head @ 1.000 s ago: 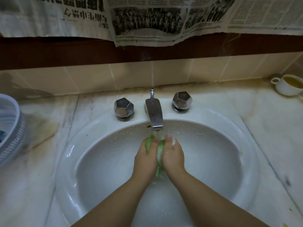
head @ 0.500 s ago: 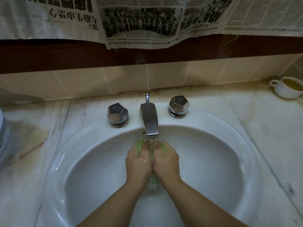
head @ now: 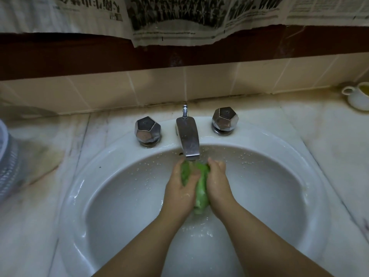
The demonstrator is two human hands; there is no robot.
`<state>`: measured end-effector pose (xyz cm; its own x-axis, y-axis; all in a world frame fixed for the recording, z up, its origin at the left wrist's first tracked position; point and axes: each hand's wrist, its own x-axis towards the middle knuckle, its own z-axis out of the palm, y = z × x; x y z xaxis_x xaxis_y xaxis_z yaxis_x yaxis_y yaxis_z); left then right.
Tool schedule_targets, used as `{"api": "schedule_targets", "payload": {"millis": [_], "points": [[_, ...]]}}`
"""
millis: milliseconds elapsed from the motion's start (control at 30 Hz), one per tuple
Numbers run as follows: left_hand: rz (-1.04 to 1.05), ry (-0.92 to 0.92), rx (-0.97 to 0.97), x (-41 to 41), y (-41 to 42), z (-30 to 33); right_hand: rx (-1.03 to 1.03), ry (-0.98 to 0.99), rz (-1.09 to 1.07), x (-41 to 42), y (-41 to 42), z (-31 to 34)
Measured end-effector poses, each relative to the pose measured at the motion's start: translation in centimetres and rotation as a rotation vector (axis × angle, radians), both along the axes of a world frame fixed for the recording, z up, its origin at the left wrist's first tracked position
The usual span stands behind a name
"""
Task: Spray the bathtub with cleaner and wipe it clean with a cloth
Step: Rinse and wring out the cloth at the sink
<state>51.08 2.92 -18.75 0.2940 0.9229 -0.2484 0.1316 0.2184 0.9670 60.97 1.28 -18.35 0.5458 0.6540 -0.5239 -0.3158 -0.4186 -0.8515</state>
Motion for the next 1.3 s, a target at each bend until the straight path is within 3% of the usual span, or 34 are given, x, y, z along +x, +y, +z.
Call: {"api": "schedule_targets", "payload": {"millis": [167,267,400,500,667,800,900,1033,1300], "points": [[0.162,0.174,0.029,-0.4,1.9,-0.4,0.149,-0.128,0.154,-1.3,-1.9,0.7],[0.248,0.112,-0.084,-0.4,2.2,-0.1,0.153,-0.184,0.194,-1.4,-1.9,1.0],[0.282,0.081,-0.060,-0.7,2.3,0.1,0.068,-0.293,0.183,-0.9,-0.9,1.0],[0.192,0.083,-0.048,-0.5,1.5,0.5,0.011,-0.248,0.128,-0.5,-0.2,0.9],[-0.131,-0.029,-0.081,-0.3,0.2,0.1,0.003,0.003,-0.090,0.4,0.1,0.3],[0.066,0.068,-0.038,-0.3,1.3,0.3,0.063,0.126,-0.057,-0.4,0.0,1.2],[0.150,0.135,-0.050,-0.5,2.1,0.2,0.140,0.036,0.009,-0.8,-1.4,1.4],[0.255,0.029,-0.259,-1.2,3.2,-0.2,0.296,-0.126,0.256,-1.6,-2.9,0.9],[0.209,-0.079,-0.256,-0.5,1.7,1.1,0.009,-0.255,0.165,-0.7,-0.2,0.5]]}}
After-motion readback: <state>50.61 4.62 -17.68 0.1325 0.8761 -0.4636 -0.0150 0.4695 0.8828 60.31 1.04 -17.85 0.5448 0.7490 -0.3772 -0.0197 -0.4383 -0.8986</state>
